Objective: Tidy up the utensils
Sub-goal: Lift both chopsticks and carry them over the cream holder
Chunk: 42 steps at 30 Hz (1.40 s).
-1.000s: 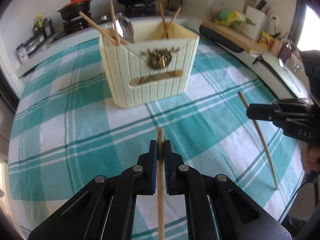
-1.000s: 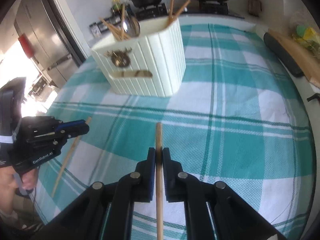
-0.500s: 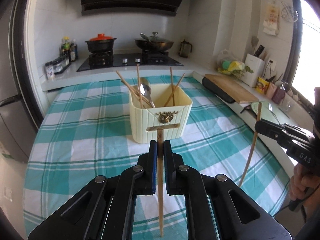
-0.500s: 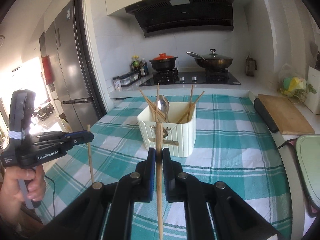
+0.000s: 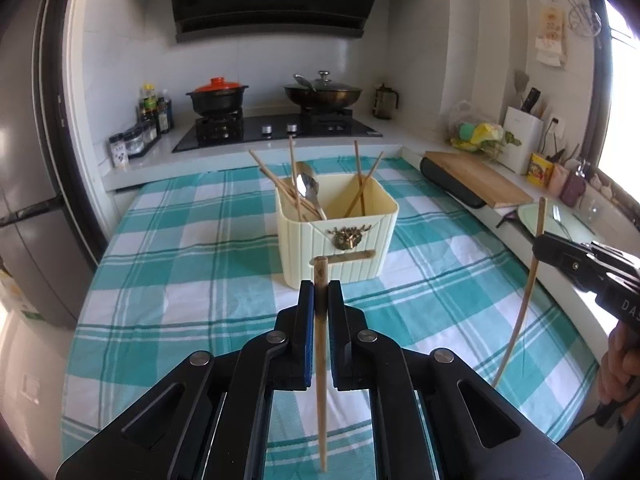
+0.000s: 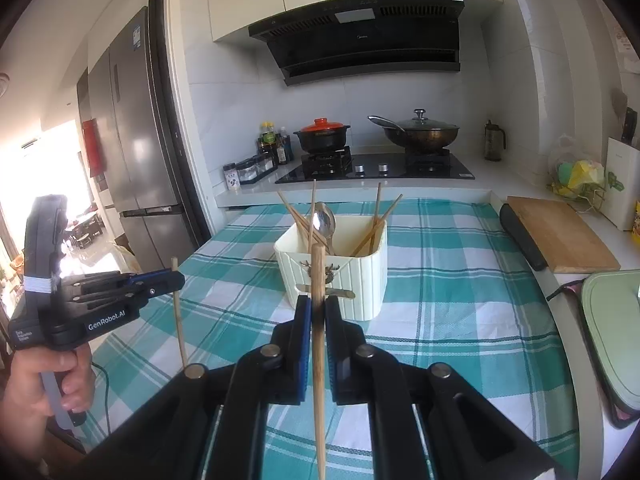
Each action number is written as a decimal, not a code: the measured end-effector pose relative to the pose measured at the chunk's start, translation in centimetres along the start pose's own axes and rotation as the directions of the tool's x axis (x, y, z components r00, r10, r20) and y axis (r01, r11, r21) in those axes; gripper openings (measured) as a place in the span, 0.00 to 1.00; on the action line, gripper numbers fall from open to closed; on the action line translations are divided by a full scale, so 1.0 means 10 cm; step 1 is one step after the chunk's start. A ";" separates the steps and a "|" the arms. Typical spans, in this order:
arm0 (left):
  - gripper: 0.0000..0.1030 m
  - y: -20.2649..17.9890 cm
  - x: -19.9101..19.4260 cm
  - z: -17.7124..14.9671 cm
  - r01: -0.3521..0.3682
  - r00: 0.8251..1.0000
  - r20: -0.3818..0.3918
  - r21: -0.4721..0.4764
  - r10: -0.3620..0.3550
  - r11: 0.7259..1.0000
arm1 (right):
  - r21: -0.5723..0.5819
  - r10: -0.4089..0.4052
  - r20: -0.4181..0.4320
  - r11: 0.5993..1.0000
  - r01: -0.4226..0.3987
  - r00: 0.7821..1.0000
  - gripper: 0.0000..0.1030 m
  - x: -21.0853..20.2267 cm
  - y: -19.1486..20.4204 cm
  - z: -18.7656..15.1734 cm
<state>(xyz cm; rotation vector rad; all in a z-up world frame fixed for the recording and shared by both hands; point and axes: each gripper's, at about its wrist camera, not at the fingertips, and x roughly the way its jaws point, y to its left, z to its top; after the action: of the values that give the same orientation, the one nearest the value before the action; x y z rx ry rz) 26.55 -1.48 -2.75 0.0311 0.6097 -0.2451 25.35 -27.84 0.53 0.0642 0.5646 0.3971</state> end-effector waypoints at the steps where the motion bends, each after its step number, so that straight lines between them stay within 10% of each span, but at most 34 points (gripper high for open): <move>1: 0.04 0.00 -0.01 0.00 0.000 1.000 0.002 0.001 0.000 1.000 | -0.001 0.000 -0.001 1.000 0.000 1.000 0.07 0.00 0.01 0.00; 26: 0.04 0.29 -0.21 0.15 0.154 0.988 0.049 -0.123 -0.149 0.980 | -0.005 0.015 0.003 1.000 -0.015 1.000 0.07 0.00 -0.05 -0.08; 42: 0.04 0.49 0.15 1.95 0.121 0.949 0.301 -0.082 -0.091 0.989 | -0.119 0.046 0.236 0.993 -0.018 0.971 0.07 0.56 -0.06 1.73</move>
<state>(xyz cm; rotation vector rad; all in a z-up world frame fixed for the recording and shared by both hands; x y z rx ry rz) 39.87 0.98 12.16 -0.1331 0.3236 -0.3170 39.15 -25.44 12.21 0.0084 0.3029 0.4462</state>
